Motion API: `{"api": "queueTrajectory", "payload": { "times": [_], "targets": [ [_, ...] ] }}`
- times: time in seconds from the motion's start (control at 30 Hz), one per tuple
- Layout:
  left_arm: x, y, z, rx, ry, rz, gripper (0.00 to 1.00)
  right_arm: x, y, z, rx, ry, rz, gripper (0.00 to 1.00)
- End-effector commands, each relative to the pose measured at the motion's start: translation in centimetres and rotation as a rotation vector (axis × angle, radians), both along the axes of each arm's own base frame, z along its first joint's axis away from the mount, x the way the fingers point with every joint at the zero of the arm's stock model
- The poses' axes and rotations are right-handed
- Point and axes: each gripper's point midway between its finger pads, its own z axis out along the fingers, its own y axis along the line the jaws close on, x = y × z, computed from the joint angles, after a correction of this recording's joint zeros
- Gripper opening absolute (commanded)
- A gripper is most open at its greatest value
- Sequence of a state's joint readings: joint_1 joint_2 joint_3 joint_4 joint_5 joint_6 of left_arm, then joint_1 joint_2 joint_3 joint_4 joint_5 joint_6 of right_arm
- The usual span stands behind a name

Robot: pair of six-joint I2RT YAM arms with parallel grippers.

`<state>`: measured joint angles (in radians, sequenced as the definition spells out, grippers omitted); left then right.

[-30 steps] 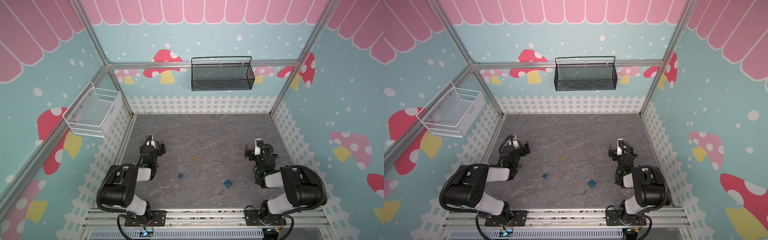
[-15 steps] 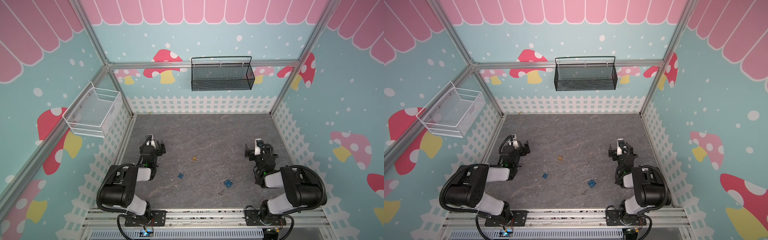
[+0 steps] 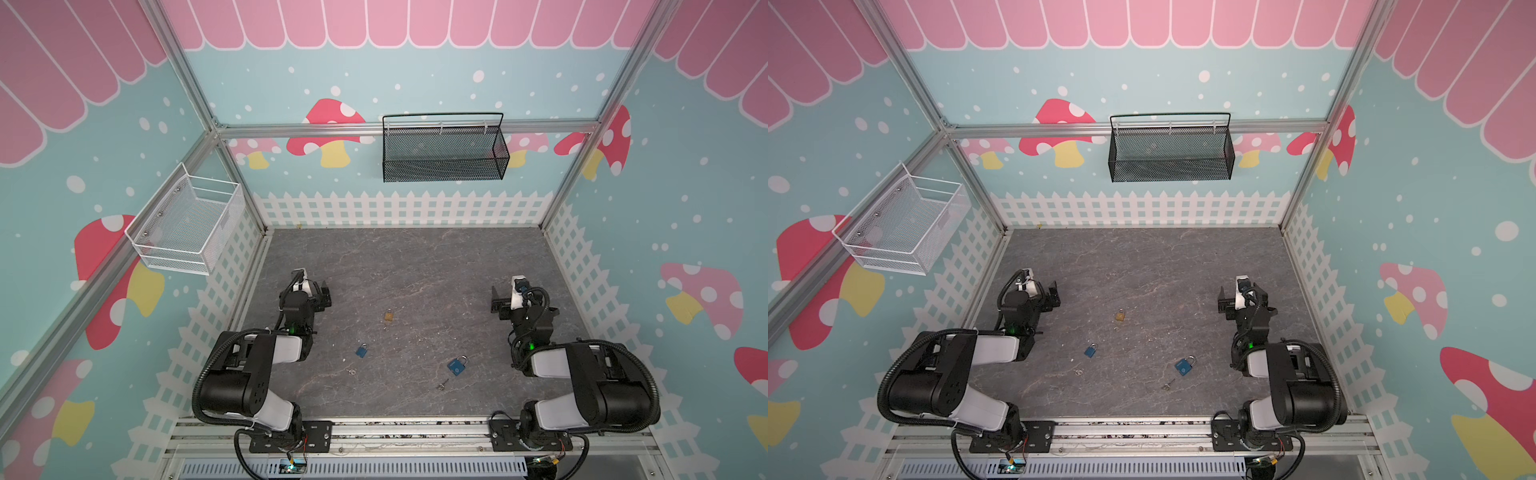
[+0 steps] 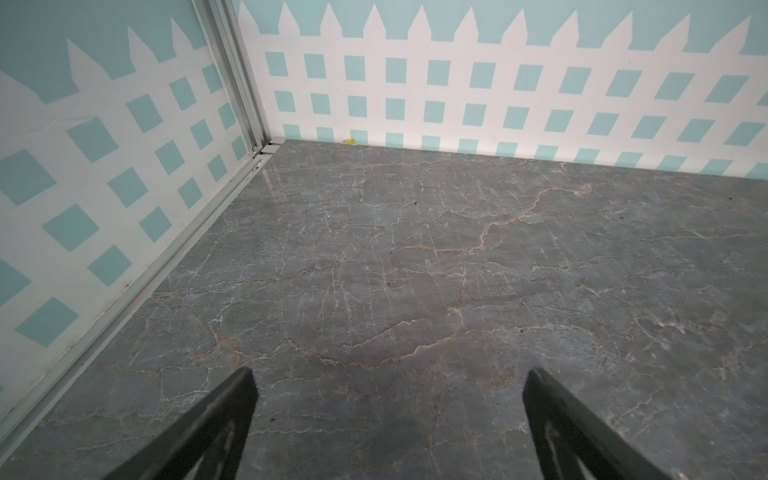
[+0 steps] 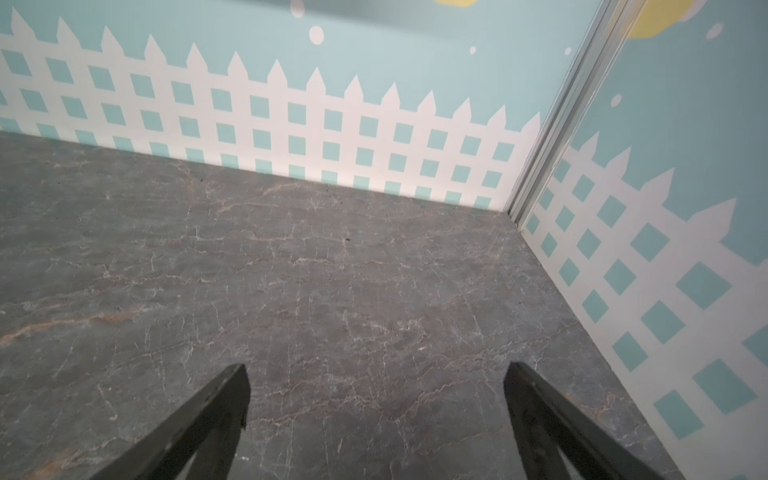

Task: Unlock with the key

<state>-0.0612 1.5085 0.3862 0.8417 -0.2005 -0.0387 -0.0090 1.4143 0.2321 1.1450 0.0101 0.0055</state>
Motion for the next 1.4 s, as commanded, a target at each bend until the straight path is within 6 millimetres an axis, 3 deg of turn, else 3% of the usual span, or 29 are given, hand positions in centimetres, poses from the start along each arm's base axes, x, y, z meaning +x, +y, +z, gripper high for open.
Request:
{"api": "queueTrajectory", "payload": {
  "times": [0.0,0.13,0.3,0.43,0.57,0.7,0.83,1.1,1.3,1.37],
  "targets": [
    [-0.4,-0.7,2.1,0.023,-0.040,-0.037,1.00,0.6,-0.2,1.3,0.002,0.015,-0.003,0.98],
    [-1.0,-0.9,4.0,0.002,-0.023,-0.047,1.00,1.3,-0.5,2.2,0.099,0.068,-0.039,0.98],
    [-2.2,-1.2,7.1,-0.166,-0.026,-0.022,1.00,2.0,-1.0,3.3,0.189,0.113,-0.086,0.98],
    [-3.2,-1.0,9.0,-0.293,-0.041,0.018,1.00,1.9,-2.8,2.3,0.421,0.208,-0.265,0.98],
    [-4.0,-1.7,11.0,-0.405,-0.069,-0.012,1.00,1.3,-0.9,1.9,0.578,0.254,-0.196,0.98],
    [-5.2,-0.7,11.2,-0.562,-0.181,0.050,1.00,0.9,0.3,3.1,0.629,0.233,-0.127,0.98],
    [-5.5,-1.2,11.2,-0.588,-0.096,0.041,1.00,0.8,2.3,3.7,0.673,0.261,-0.015,0.98],
    [-7.1,-6.4,11.1,-0.600,0.028,-0.148,1.00,-0.5,6.4,4.5,0.743,0.368,0.191,0.98],
    [-10.0,-12.9,10.6,-0.533,0.086,-0.338,1.00,-2.9,8.4,4.6,0.719,0.447,0.293,0.98],
    [-11.3,-16.0,10.4,-0.495,0.107,-0.437,1.00,-3.9,8.9,4.6,0.709,0.468,0.316,0.98]
  ]
}}
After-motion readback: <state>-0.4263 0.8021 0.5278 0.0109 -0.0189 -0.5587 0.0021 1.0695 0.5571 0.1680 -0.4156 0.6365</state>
